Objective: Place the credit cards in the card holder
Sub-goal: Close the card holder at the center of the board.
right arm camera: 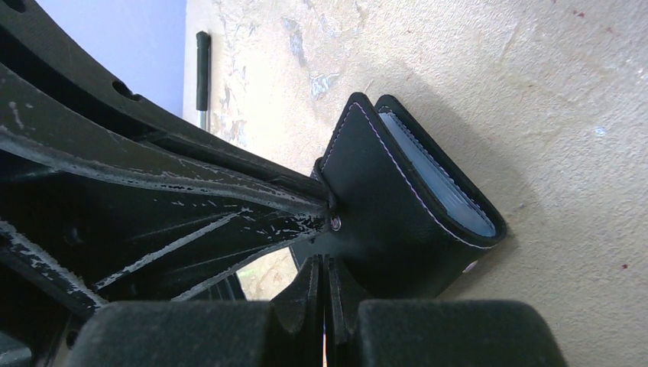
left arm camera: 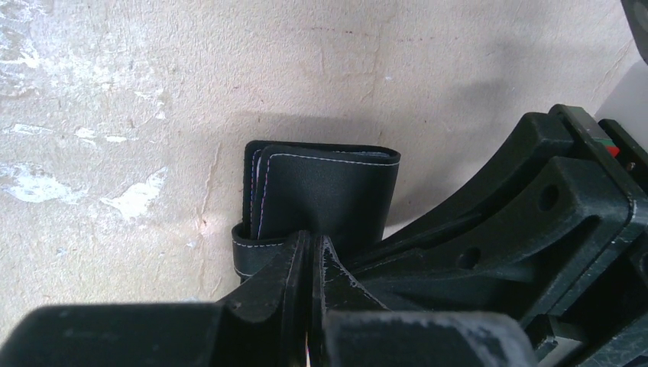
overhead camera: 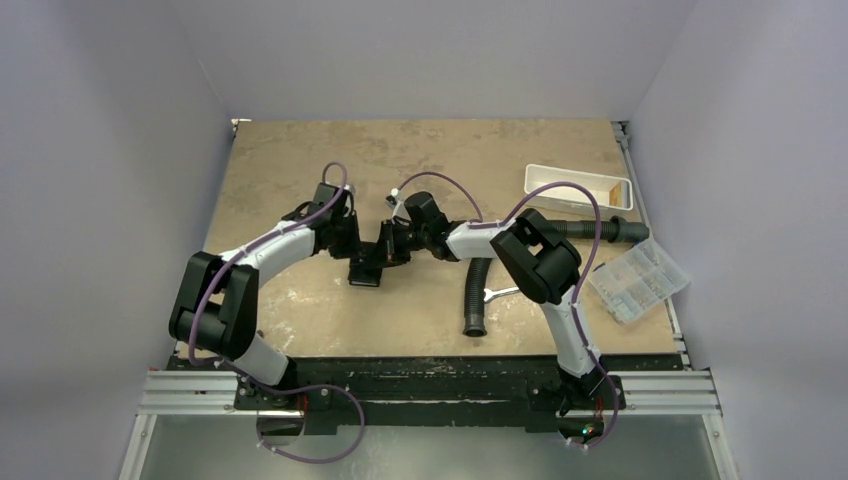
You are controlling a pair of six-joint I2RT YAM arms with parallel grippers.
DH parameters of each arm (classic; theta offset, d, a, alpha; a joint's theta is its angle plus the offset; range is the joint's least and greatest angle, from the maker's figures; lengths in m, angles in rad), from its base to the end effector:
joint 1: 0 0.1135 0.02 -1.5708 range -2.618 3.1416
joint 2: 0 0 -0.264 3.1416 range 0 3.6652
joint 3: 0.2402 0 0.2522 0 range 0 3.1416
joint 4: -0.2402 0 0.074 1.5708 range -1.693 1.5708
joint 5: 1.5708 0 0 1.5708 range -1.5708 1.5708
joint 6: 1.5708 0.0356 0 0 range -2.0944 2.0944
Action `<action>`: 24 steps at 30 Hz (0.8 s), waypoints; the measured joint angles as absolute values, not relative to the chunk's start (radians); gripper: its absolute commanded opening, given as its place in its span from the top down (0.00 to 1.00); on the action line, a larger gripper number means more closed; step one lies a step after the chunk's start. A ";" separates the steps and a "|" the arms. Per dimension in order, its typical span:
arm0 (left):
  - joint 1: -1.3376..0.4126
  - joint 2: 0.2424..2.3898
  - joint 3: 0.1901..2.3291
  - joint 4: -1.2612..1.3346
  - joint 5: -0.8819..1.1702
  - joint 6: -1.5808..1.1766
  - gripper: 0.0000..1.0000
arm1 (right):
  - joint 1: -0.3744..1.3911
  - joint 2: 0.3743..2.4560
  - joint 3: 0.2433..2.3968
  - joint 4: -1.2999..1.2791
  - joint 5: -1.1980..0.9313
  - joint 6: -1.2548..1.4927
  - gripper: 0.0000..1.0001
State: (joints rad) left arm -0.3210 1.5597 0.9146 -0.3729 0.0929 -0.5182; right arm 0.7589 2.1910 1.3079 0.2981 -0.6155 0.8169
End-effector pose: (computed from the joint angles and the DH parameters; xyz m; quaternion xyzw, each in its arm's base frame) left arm 0.2897 -0.0998 0.1850 -0.0820 0.9576 -0.1519 0.2308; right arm 0.3205 0.3323 0.1202 -0.1189 0.8434 0.5079 0.1289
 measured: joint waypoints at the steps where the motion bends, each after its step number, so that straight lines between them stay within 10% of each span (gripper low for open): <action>1: -0.321 1.560 0.909 -0.362 0.093 -0.521 1.00 | 0.759 2.191 1.308 0.298 -0.616 0.817 1.00; 24: -0.321 1.389 0.644 -0.089 0.062 -0.669 1.00 | 0.765 2.191 1.308 0.299 -0.618 0.818 1.00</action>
State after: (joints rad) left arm -0.3206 1.3888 0.6441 -0.0895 0.0620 -0.6693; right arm 0.7650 2.1914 1.3079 0.2985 -0.6178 0.8177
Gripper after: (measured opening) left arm 0.022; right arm 0.063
